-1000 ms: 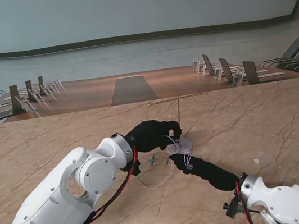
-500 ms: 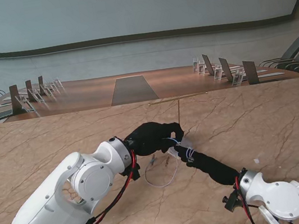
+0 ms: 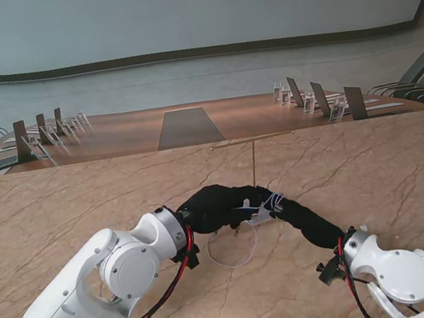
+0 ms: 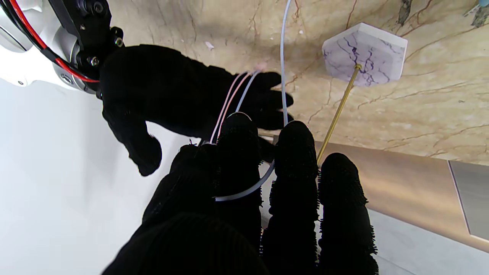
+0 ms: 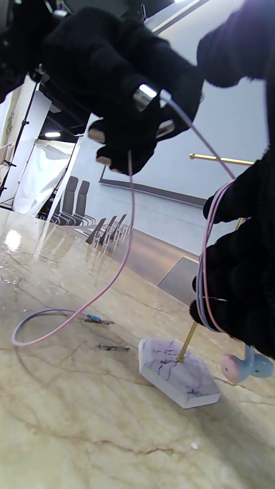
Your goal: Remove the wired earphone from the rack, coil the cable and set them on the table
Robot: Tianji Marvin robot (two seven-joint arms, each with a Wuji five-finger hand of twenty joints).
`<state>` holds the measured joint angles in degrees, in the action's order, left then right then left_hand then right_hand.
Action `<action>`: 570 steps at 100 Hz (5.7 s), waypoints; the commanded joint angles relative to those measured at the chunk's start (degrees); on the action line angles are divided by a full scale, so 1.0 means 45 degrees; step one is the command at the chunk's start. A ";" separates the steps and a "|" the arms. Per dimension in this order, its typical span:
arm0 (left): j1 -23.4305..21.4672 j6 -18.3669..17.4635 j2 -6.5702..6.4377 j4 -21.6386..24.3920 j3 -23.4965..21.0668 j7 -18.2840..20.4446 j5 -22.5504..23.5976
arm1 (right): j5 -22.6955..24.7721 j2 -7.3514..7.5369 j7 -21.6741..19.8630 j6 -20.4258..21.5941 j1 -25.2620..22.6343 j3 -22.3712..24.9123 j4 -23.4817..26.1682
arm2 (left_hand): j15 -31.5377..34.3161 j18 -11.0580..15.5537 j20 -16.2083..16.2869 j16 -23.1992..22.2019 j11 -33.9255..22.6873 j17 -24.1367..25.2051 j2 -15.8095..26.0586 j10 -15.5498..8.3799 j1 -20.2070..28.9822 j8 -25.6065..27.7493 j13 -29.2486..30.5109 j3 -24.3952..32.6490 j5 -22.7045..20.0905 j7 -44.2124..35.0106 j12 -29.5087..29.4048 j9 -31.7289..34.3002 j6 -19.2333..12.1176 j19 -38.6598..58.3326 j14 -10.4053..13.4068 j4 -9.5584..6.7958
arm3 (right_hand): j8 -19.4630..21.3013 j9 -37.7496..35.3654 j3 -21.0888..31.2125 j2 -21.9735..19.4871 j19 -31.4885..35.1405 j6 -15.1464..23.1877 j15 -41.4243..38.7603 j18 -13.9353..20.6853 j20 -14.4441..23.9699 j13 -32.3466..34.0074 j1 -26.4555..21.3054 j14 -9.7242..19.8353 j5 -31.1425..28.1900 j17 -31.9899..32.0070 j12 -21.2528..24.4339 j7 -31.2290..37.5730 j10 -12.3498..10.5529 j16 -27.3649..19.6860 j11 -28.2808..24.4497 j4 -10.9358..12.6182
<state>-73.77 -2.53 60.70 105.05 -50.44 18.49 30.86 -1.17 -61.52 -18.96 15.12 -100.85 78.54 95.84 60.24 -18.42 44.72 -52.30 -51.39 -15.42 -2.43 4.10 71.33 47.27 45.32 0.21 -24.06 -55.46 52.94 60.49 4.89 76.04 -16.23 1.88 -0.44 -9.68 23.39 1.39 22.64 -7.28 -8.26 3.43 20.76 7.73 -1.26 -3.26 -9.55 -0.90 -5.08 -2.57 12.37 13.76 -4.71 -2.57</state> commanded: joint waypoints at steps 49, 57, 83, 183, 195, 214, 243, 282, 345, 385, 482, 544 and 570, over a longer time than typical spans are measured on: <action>-0.0320 0.0684 0.0068 -0.0526 0.0713 -0.0289 -0.0127 | -0.0458 0.0048 -0.0286 0.1085 0.0602 0.0136 0.0343 | -0.0078 0.0212 0.0123 -0.0106 0.0053 0.0337 0.0049 0.0276 0.0585 0.0130 -0.0361 -0.0042 0.0001 0.0229 0.0042 -0.0305 -0.0203 -0.0071 0.0140 0.0435 | -0.0075 0.0128 -0.0026 -0.0055 -0.0542 0.0139 0.0126 0.0433 0.0301 -0.0391 0.0524 0.0472 -0.0107 -0.0192 -0.0113 -0.0158 -0.0318 -0.0122 -0.0151 -0.0498; -0.0213 0.0780 0.0099 -0.0688 0.0893 -0.0335 -0.0242 | -0.0470 0.0096 -0.0431 0.1194 0.0631 0.0137 0.0501 | -0.0142 0.0228 0.0099 -0.0084 0.0135 0.0376 0.0058 0.0309 0.0586 0.0135 -0.0384 -0.0054 0.0002 0.0227 -0.0016 -0.0335 -0.0209 -0.0110 0.0109 0.0431 | -0.0041 0.0154 -0.0030 -0.0051 -0.0558 0.0148 0.0113 0.0422 0.0293 -0.0393 0.0522 0.0427 -0.0104 -0.0186 -0.0134 -0.0121 -0.0317 -0.0141 -0.0195 -0.0496; 0.0153 0.1046 0.0224 -0.1200 0.1422 -0.0524 -0.0629 | -0.0503 0.0272 -0.0924 0.1645 0.0679 0.0190 0.1083 | -0.0262 0.0252 0.0048 -0.0050 0.0207 0.0457 0.0101 0.0334 0.0586 0.0165 -0.0481 -0.0094 0.0039 0.0206 -0.0106 -0.0419 -0.0340 -0.0166 0.0111 0.0417 | 0.0172 0.0132 -0.0026 -0.0111 -0.0541 0.0528 0.0044 0.0385 0.0290 -0.0391 0.0547 0.0403 -0.0098 -0.0154 -0.0190 0.0096 -0.0318 -0.0146 -0.0331 -0.0466; 0.2124 0.1622 0.0714 -0.2916 0.3185 -0.0729 -0.1687 | -0.1577 0.0963 -0.3224 0.2771 0.0517 -0.0106 0.3067 | -0.0527 0.0397 -0.0060 -0.0061 0.0365 0.0825 0.0416 0.0322 0.0585 0.0523 -0.0896 -0.0274 0.0364 0.0214 -0.0160 -0.0854 -0.0841 -0.0356 0.0178 0.0358 | 0.4034 0.0041 0.0127 -0.0039 0.0501 0.0816 -0.0858 0.0032 -0.0225 0.0235 0.0509 -0.0047 0.0244 -0.0569 -0.1059 0.0403 -0.0047 -0.0024 -0.2360 -0.0370; 0.2194 0.1671 0.0718 -0.2942 0.3133 -0.0715 -0.1651 | -0.1677 0.1013 -0.3417 0.2770 0.0474 -0.0192 0.3197 | -0.0531 0.0396 -0.0067 -0.0066 0.0354 0.0838 0.0407 0.0363 0.0584 0.0521 -0.0885 -0.0266 0.0350 0.0213 -0.0158 -0.0845 -0.0828 -0.0363 0.0173 0.0350 | 0.4541 -0.0006 0.0135 -0.0021 0.0796 0.0933 -0.0981 -0.0169 -0.0310 0.0525 0.0500 -0.0259 0.0265 -0.0695 -0.1306 0.0390 0.0121 0.0054 -0.2915 -0.0367; 0.2385 0.1647 0.0731 -0.3092 0.2998 -0.0743 -0.1522 | -0.1758 0.1075 -0.3583 0.2846 0.0217 -0.0177 0.3423 | -0.0535 0.0431 -0.0074 -0.0073 0.0348 0.0835 0.0412 0.0335 0.0586 0.0495 -0.0889 -0.0276 0.0373 0.0233 -0.0159 -0.0862 -0.0837 -0.0359 0.0192 0.0349 | 0.5059 -0.0043 0.0108 -0.0021 0.1207 0.1162 -0.1081 -0.0421 -0.0430 0.0848 0.0414 -0.0606 0.0301 -0.0814 -0.1490 0.0414 0.0257 0.0176 -0.3394 -0.0368; 0.2820 0.1347 0.0738 -0.3336 0.2810 -0.0753 -0.1237 | -0.1930 0.1100 -0.3817 0.2617 -0.0075 -0.0277 0.3471 | -0.0529 0.0412 -0.0076 -0.0076 0.0340 0.0785 0.0379 0.0332 0.0585 0.0460 -0.0853 -0.0252 0.0335 0.0216 -0.0165 -0.0831 -0.0765 -0.0336 0.0195 0.0352 | 0.6048 -0.0284 0.0101 0.0025 0.2025 0.1313 -0.1229 -0.0515 -0.0854 0.1140 0.0279 -0.0724 0.0337 -0.0854 -0.1554 0.0562 0.0368 0.0265 -0.3645 -0.0324; 0.3038 0.1015 0.0650 -0.3302 0.2448 -0.0685 -0.0713 | -0.1606 0.1064 -0.3806 0.1826 -0.0568 -0.0621 0.3214 | -0.0542 0.0369 -0.0099 -0.0014 0.0444 0.0674 0.0320 0.0393 0.0586 0.0376 -0.0731 -0.0200 0.0284 0.0197 -0.0258 -0.0721 -0.0687 -0.0302 0.0185 0.0364 | 0.6353 -0.0408 0.0031 -0.0025 0.2487 0.1362 -0.1273 -0.0508 -0.1048 0.1228 0.0226 -0.0727 0.0287 -0.0768 -0.1571 0.0721 0.0395 0.0288 -0.3694 -0.0353; 0.2585 0.0571 0.0419 -0.2554 0.1646 -0.0478 -0.0066 | -0.0661 0.0757 -0.2799 0.0527 -0.0947 -0.0768 0.2083 | -0.0516 0.0339 -0.0133 0.0018 0.0433 0.0627 0.0257 0.0404 0.0586 0.0295 -0.0653 -0.0188 0.0206 0.0201 -0.0258 -0.0627 -0.0592 -0.0269 0.0175 0.0384 | 0.6568 0.0000 0.0015 0.0013 0.2381 0.1475 -0.1025 -0.0416 -0.1443 0.0788 0.0273 -0.0518 0.0348 -0.0379 -0.1485 0.1181 0.0254 0.0228 -0.3512 -0.0350; 0.2380 0.0162 0.0311 -0.2236 0.1244 -0.0368 0.0258 | -0.0317 0.0596 -0.2298 -0.0003 -0.0726 -0.0823 0.1399 | -0.0520 0.0330 -0.0156 0.0045 0.0420 0.0564 0.0243 0.0430 0.0586 0.0270 -0.0587 -0.0199 0.0165 0.0200 -0.0248 -0.0593 -0.0579 -0.0245 0.0204 0.0403 | 0.6437 0.0053 0.0044 0.0009 0.2154 0.1272 -0.0944 -0.0384 -0.1513 0.0596 0.0333 -0.0453 0.0440 -0.0295 -0.1346 0.1252 0.0220 0.0214 -0.3242 -0.0363; 0.1519 -0.0352 0.0110 -0.0940 0.0517 0.0064 0.0078 | 0.0081 0.0221 -0.0978 -0.0554 -0.0564 -0.0430 0.0545 | -0.0094 -0.0130 -0.0263 0.0297 0.0260 -0.0419 0.0081 -0.0082 0.0586 0.0096 0.0553 -0.0250 -0.0118 0.0289 -0.0262 0.0717 -0.0566 0.0249 0.0014 0.0424 | 0.0597 0.0186 0.0033 -0.0113 0.0824 -0.0305 -0.0614 -0.0137 -0.0719 -0.0406 0.0760 -0.0154 -0.0022 0.0056 -0.0571 -0.0102 0.0178 0.0080 -0.1254 -0.0498; 0.0191 -0.0209 -0.0024 0.0083 0.0459 0.0201 -0.0281 | -0.0147 -0.0111 0.0300 0.0248 -0.0040 0.0145 0.0217 | -0.0096 -0.0104 -0.0313 0.0313 0.0255 -0.0321 0.0031 0.0029 0.0586 0.0101 0.0449 -0.0143 -0.0146 0.0283 -0.0172 0.0621 -0.0386 0.0235 0.0009 0.0426 | -0.0509 0.0267 -0.0207 -0.0269 -0.0148 0.0021 0.0527 0.0265 -0.0183 -0.0567 0.0800 0.0224 -0.0139 0.0360 0.0192 -0.0626 -0.0204 -0.0061 0.0408 -0.0595; -0.0099 -0.0008 -0.0031 0.0012 0.0642 0.0158 -0.0402 | -0.0280 -0.0089 0.0270 0.0773 0.0290 0.0210 0.0323 | -0.0133 -0.0060 -0.0315 0.0306 0.0285 -0.0232 0.0040 0.0147 0.0586 0.0086 0.0342 -0.0146 -0.0128 0.0280 -0.0156 0.0514 -0.0384 0.0191 0.0032 0.0425 | -0.0509 0.0204 -0.0191 -0.0245 -0.0259 0.0125 0.0509 0.0275 -0.0065 -0.0513 0.0731 0.0245 -0.0137 0.0301 0.0154 -0.0626 -0.0217 -0.0012 0.0351 -0.0576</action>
<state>-73.24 -3.03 60.52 105.01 -48.09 19.02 29.17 -2.30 -61.85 -17.62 17.84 -100.04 79.28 96.39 58.74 -17.81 43.87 -51.11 -50.18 -17.35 -2.41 4.36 71.33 47.95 46.86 -1.09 -23.65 -54.01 52.31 61.72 5.68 75.15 -16.16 1.87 -2.04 -9.67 23.28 1.44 22.81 -9.11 -6.87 4.35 19.15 7.15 -1.27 -3.16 -10.95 -0.10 -5.02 -3.95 12.40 13.82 -4.01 -2.60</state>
